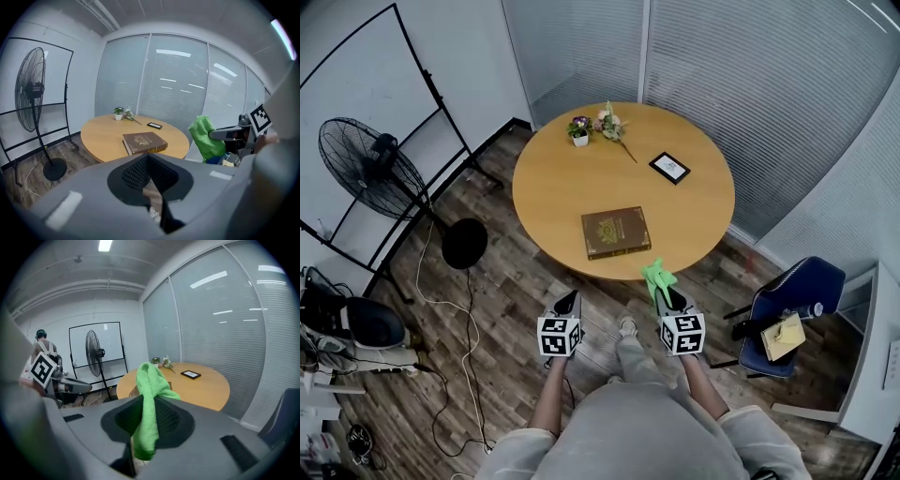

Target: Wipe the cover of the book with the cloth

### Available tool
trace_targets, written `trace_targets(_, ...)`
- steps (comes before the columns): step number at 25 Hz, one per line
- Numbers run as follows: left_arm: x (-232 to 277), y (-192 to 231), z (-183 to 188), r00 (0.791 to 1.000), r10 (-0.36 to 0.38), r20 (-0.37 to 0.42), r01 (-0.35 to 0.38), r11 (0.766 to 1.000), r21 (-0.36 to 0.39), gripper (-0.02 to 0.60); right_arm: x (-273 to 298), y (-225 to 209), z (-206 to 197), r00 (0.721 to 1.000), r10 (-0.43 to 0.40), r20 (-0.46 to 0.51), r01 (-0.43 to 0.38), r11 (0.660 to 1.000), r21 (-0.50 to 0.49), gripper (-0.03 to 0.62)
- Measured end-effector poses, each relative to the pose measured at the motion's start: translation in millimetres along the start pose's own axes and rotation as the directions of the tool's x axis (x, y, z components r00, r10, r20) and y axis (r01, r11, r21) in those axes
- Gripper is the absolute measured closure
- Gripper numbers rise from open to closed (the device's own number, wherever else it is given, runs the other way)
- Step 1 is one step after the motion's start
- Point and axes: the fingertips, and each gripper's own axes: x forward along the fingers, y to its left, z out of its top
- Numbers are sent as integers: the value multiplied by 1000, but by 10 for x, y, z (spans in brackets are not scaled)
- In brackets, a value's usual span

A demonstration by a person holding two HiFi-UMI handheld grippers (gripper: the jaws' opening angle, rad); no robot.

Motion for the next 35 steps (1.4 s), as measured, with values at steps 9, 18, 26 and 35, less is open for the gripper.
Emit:
trace_targets(9, 505, 221, 324, 1000, 23, -19, -23, 1000, -3, 574, 589, -295, 229, 999, 31, -20, -31, 999, 5, 520)
trace_targets(18, 1023, 416, 685, 998, 50, -49, -51, 999, -9, 574, 1137, -631, 509, 997, 60, -44, -60, 998, 19, 521)
trace_targets(26, 1494, 567, 914, 995, 71, -68, -73, 997, -27, 574, 1640, -878, 716, 994, 94, -58, -92, 995, 23, 521)
trace_targets(35, 1889, 758, 1083, 992, 102, -80, -106, 993, -55, 574, 2125, -976, 867, 986, 148, -82, -146, 989, 24, 522)
